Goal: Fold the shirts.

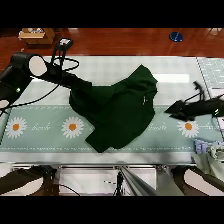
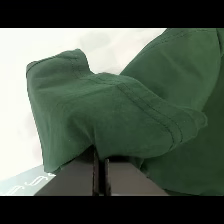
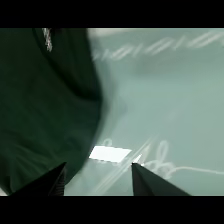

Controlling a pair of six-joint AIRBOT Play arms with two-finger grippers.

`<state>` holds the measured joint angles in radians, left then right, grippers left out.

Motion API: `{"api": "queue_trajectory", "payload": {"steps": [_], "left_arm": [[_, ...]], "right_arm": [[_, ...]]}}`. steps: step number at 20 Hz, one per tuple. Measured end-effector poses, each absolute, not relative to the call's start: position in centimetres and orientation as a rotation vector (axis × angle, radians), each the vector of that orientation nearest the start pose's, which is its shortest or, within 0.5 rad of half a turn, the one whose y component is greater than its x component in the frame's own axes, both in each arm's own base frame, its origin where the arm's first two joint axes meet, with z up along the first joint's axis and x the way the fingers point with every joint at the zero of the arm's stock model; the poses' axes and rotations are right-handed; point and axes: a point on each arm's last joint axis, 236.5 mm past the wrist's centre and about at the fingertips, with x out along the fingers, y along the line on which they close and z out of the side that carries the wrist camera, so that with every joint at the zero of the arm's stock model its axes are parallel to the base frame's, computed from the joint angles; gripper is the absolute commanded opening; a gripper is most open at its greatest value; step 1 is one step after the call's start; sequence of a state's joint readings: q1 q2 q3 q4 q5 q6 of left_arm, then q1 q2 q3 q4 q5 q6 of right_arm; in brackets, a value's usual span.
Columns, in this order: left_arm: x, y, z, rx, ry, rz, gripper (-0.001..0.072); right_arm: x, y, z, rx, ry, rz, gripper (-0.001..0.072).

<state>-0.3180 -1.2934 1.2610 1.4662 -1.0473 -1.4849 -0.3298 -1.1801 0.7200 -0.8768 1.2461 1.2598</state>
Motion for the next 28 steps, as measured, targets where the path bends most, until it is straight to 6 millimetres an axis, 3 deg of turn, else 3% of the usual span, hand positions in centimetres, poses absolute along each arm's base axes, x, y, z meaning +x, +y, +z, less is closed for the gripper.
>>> {"api": "queue_trajectory", "payload": {"steps": [5, 11, 19, 23, 28], "left_arm": [[40.3, -15.5, 5.2, 0.153, 1.071, -0.386, 0.0027], [40.2, -15.5, 5.1, 0.154, 1.074, -0.386, 0.0027], [40.1, -15.4, 5.1, 0.162, 1.079, -0.39, 0.0027], [40.1, -15.4, 5.1, 0.162, 1.079, -0.39, 0.0027], [40.0, -15.4, 5.1, 0.162, 1.08, -0.391, 0.0027]], "right_arm": [[25.0, 11.9, -7.3, 0.743, 1.463, 0.368, 0.0489], [23.2, 17.0, -8.3, 0.68, 1.485, 0.43, 0.0489], [20.3, 19.2, -8.0, 0.658, 1.576, 0.504, 0.049], [19.4, 19.3, -8.0, 0.651, 1.611, 0.518, 0.0489], [19.4, 18.9, -9.7, 0.719, 1.599, 0.422, 0.0488]]}}
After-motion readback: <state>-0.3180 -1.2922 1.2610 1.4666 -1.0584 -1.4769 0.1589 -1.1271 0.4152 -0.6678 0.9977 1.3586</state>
